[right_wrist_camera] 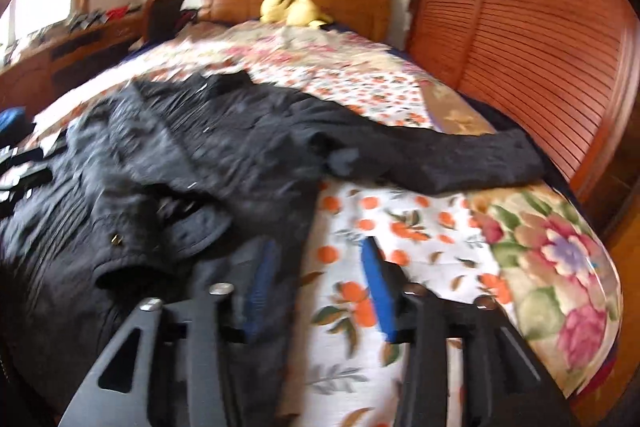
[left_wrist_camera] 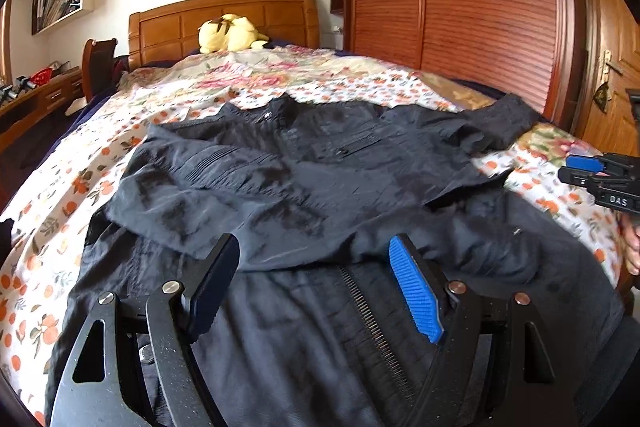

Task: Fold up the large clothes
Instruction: 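Move the right gripper to the other sleeve cuff and grasp it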

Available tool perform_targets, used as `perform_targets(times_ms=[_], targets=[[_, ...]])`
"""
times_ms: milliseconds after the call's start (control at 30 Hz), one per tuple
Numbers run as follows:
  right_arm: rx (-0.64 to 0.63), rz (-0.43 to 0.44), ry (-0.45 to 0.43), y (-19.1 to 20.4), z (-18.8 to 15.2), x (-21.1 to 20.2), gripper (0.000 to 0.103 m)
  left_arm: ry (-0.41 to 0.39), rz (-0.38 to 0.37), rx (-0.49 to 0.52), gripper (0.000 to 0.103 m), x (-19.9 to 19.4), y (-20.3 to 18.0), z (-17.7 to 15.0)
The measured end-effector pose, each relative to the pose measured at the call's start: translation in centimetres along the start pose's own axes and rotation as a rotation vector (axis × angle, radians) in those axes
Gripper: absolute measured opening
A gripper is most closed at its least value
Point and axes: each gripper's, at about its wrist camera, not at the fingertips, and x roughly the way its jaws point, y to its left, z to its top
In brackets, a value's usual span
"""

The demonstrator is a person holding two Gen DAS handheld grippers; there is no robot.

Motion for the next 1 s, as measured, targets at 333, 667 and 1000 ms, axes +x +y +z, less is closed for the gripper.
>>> perform_targets(times_ms=[333,667,1000], targets=[[0.046,-0.076,0.067,-5.4,2.0,2.1,0.058,-0.056,-0.082,0.012,0.078,0.8,-4.0,2.0],[0.13,-0.197,0.142,-12.4,5.0,7.6,0.058,-0.02,-0.144,0.03,0.078,2.9,-6.3,2.7],[0.246,-0.276,0.216,-17.2,6.7,15.2,0.067,0.015,-0.163,0.006,0.078,4.0,-6.0,2.6]])
